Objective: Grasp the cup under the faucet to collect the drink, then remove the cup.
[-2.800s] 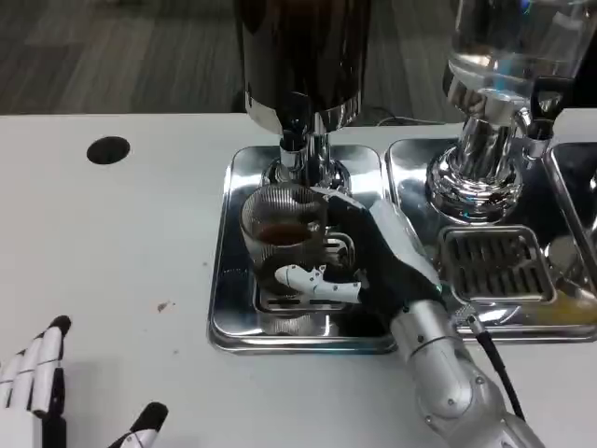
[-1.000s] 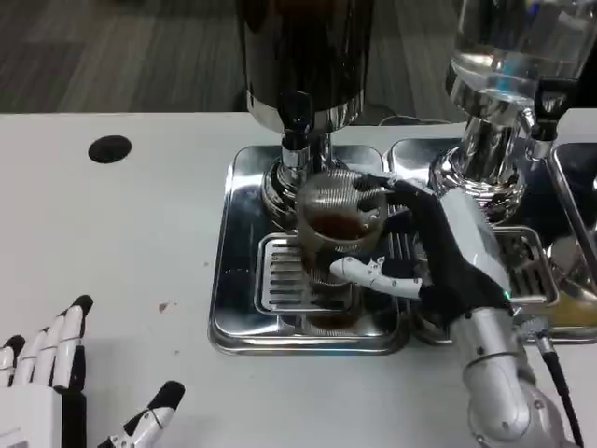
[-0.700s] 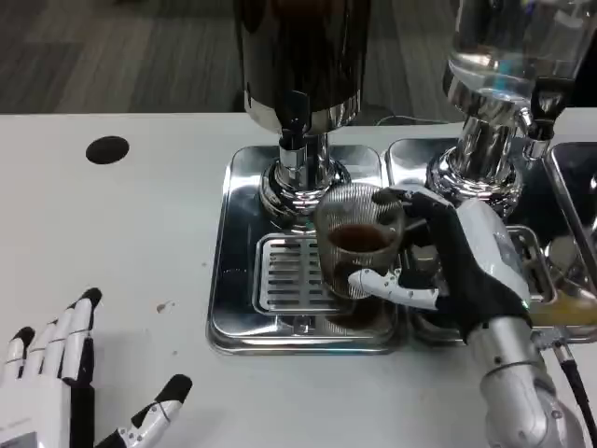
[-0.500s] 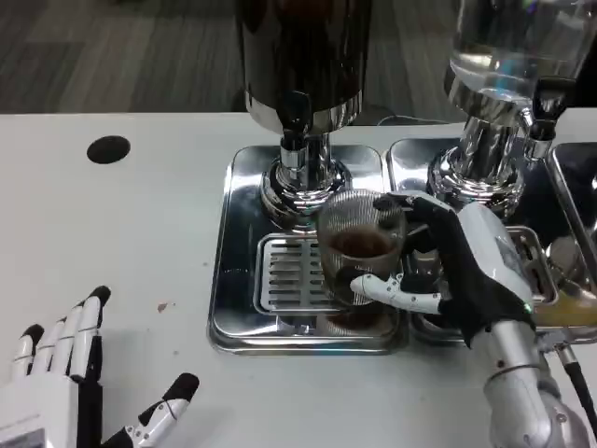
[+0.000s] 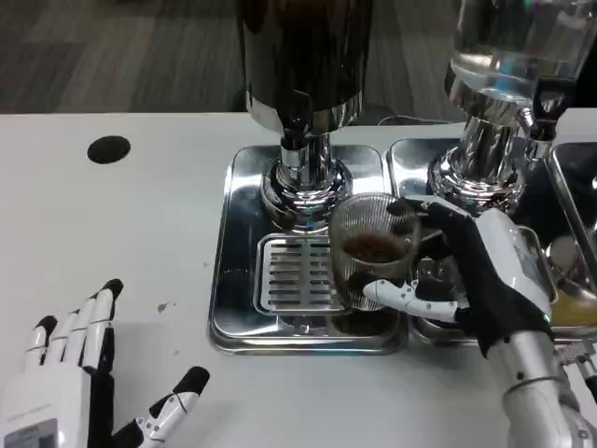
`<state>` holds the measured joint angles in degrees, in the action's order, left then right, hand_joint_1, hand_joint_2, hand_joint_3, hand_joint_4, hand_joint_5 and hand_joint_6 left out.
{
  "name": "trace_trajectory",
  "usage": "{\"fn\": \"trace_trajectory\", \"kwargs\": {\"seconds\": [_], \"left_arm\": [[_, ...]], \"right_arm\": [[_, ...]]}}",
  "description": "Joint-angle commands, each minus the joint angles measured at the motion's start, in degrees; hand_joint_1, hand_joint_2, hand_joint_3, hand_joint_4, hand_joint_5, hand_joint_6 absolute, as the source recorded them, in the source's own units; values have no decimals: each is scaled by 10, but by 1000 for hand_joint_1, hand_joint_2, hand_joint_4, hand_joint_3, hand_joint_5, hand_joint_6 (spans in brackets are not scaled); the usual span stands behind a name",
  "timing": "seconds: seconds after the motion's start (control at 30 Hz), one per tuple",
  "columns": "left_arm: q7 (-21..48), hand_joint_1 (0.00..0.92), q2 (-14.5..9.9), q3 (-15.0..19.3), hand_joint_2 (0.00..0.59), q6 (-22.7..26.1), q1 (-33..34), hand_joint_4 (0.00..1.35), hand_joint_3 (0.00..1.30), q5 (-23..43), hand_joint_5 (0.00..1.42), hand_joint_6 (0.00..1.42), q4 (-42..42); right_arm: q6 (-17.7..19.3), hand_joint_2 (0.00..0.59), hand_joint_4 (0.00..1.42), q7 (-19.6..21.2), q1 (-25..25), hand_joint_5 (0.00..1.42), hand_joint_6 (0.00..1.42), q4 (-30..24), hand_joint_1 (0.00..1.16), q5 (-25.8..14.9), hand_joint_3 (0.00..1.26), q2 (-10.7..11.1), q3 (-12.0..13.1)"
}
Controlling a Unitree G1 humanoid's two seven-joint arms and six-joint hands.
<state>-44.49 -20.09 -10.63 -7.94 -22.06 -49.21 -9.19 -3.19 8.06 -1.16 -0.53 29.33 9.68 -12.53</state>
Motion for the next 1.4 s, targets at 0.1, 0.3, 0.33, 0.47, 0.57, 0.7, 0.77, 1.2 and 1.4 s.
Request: {"fn": "trace_trajectory", "kwargs": {"seconds": [0.1, 0.3, 0.33, 0.47, 0.57, 0.7, 0.77, 1.2, 1.4], "left_arm": [[8, 0, -4, -9, 135, 4, 6, 0, 87, -2, 153, 79, -9], [7, 0, -6, -18, 127, -2, 16, 0, 86, -1, 153, 79, -22], [6, 0, -5, -19, 126, -3, 18, 0, 85, 0, 153, 79, -25], [3, 0, -5, -25, 125, -6, 24, 0, 80, 1, 153, 79, -33], [2, 0, -4, -29, 125, -10, 31, 0, 78, 1, 153, 79, -42], [0, 0, -3, -35, 121, -14, 37, 0, 77, 0, 153, 79, -50], [-1, 0, -3, -38, 120, -15, 38, 0, 77, 1, 153, 79, -52], [-4, 0, -5, -41, 114, -9, 34, 0, 77, -6, 153, 79, -42], [-4, 0, -7, -40, 113, -3, 29, 0, 77, -16, 153, 79, -28]], "right_arm": [[8, 207, 727, -5, 27, 582, 457, -49, 852, -10, 689, 5, 16], [11, 207, 727, -5, 59, 583, 458, -73, 853, -9, 691, 6, 21], [11, 207, 727, -7, 66, 583, 458, -81, 853, -8, 691, 8, 22], [15, 207, 727, -14, 88, 583, 458, -100, 853, -5, 691, 19, 24], [21, 207, 733, -12, 113, 589, 459, -110, 853, -9, 695, 23, 27], [25, 207, 735, -10, 140, 591, 459, -133, 853, -8, 698, 26, 31], [25, 207, 735, -11, 147, 591, 459, -142, 853, -6, 698, 27, 32], [56, 209, 735, -8, 208, 592, 459, -178, 851, -9, 698, 44, 40], [72, 213, 745, -1, 229, 592, 459, -190, 848, -3, 699, 43, 48]]}}
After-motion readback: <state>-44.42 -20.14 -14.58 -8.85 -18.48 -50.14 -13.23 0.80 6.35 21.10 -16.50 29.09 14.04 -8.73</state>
